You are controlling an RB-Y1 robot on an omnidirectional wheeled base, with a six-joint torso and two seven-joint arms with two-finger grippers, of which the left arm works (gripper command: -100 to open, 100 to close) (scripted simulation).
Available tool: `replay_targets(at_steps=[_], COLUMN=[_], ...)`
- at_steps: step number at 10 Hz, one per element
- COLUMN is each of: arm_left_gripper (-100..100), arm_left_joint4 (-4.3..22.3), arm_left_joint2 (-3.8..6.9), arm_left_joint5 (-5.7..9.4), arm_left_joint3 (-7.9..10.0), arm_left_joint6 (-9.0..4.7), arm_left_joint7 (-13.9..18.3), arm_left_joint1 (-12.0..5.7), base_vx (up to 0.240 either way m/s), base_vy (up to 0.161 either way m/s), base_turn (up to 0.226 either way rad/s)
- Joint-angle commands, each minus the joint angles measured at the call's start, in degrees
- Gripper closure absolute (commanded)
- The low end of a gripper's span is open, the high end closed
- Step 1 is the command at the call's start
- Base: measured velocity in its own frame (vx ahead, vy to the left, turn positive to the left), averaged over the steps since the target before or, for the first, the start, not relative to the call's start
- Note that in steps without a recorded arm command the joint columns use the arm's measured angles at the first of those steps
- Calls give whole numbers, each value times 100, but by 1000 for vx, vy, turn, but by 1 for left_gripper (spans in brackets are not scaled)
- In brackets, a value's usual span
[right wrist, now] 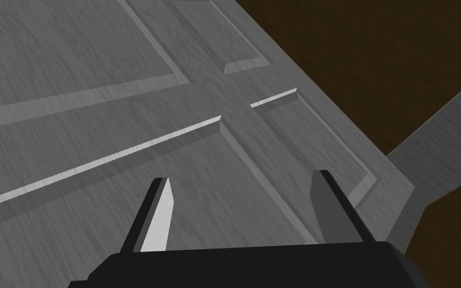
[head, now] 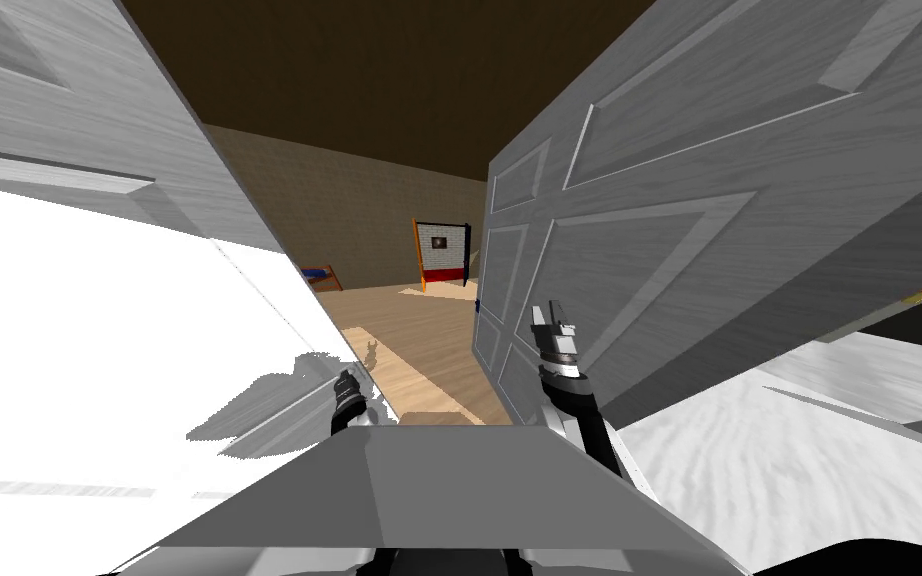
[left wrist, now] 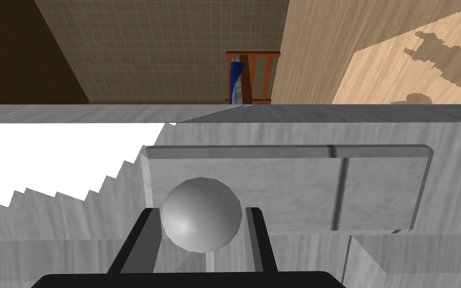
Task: Push the door open
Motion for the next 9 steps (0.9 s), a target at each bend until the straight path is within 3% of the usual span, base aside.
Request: replay_targets(at_steps=[1, 2, 3, 4, 9], arm_left_gripper=[100, 100, 100, 100, 100], arm_left_joint4=[-61, -61, -74, -57, -75], arm_left_joint2=[20, 20, 0, -5, 43], arm_left_joint5=[133, 133, 267, 200, 412], arm_left_joint3=[146, 146, 280, 209, 536], arm_left_joint6=[-4, -4, -4, 3, -38], arm_left_joint7=[-105, -105, -210, -139, -297], arm_left_joint1=[17, 17, 28, 54, 80], base_vx=[148, 111, 146, 72, 143], base_vy=[31, 25, 25, 19, 74], base_turn=[-43, -2, -49, 11, 24])
